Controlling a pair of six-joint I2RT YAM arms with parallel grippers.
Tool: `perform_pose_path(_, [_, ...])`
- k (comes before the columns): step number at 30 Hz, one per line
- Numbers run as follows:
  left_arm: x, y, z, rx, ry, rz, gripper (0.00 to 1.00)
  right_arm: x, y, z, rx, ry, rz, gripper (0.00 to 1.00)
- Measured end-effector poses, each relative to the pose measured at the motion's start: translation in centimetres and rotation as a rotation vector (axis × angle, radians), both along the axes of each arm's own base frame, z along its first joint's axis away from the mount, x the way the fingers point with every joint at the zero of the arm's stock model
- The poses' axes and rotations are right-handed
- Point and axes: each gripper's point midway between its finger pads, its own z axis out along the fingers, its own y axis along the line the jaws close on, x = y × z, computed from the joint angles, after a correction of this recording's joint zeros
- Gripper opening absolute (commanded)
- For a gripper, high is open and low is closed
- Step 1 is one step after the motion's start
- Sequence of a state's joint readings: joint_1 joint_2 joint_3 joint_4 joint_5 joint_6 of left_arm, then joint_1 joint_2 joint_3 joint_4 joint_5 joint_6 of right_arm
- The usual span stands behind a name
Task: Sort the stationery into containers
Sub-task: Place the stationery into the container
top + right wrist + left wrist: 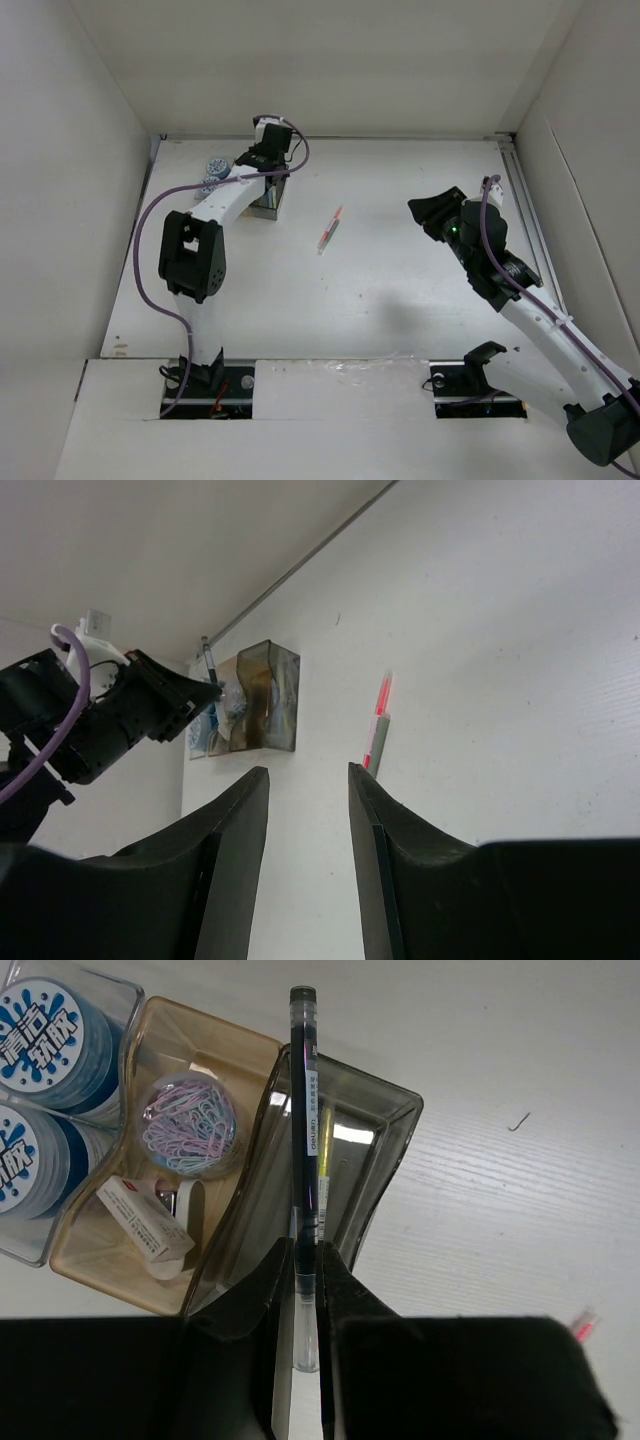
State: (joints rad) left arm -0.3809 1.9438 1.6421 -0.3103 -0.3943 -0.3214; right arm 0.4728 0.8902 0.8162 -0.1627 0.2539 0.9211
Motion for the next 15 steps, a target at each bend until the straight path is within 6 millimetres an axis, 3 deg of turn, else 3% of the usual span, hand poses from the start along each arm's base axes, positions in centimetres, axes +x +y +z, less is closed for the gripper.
perform_pose_path(5, [-0.1,0.5,-2.0,0.039,0.043,0.008,0.0,0.0,0.0,0.0,0.001,-0.001,0.0,0.44])
perform_pose_path(10, [-0.5,0.7,-3.8,0.072,0.091,0.008,0.13,-0.1,-0.1,0.2,0.003,-0.006,0.0,0.44])
perform_pose_path(15, [-0.9,1.0,-4.2,0.086,0.112,0.017,0.29,-0.1,-0.1,0.2,0.003,-0.006,0.0,0.44])
